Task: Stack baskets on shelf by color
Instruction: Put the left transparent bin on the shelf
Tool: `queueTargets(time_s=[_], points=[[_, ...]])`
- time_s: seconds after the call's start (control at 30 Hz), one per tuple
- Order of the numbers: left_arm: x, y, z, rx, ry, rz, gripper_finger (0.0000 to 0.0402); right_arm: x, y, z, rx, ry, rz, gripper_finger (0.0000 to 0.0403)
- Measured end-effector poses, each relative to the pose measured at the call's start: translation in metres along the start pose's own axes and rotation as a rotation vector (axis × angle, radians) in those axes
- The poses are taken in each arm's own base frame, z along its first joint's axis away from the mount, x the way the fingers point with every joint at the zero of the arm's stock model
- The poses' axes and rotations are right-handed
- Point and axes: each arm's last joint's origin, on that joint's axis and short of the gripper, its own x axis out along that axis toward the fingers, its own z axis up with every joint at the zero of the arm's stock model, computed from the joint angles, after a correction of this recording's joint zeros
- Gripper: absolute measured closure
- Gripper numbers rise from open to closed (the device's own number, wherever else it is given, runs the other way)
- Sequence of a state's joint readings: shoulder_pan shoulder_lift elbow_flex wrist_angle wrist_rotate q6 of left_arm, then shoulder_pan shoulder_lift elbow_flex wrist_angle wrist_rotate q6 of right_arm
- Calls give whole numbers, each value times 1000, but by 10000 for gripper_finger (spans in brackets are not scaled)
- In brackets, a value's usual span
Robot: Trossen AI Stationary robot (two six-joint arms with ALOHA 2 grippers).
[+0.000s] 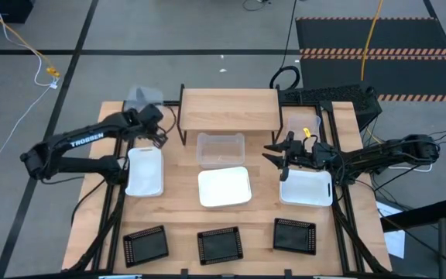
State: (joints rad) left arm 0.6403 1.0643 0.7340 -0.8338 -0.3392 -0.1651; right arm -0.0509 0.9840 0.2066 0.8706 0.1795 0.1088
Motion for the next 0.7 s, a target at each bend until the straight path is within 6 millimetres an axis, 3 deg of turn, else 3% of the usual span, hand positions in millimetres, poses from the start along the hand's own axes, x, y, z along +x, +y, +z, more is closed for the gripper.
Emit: queueTargets(time_s=[0.2,0.3,0.37,0.57,0.7], points=[[-74,22,46,-170,-186,81,388,0,0,0,2,-1,-1,268],[-110,27,67,-340,-312,-47,380,0,0,0,2,0,-1,268],[-128,23,78,-338,-359,-169,380,0,0,0,2,0,-1,268],[-162,-5,114,-250,-465,-296,392,0,0,0,2,0,-1,268],[-161,-37,137,-219,-443,-319,384,0,0,0,2,0,-2,268]])
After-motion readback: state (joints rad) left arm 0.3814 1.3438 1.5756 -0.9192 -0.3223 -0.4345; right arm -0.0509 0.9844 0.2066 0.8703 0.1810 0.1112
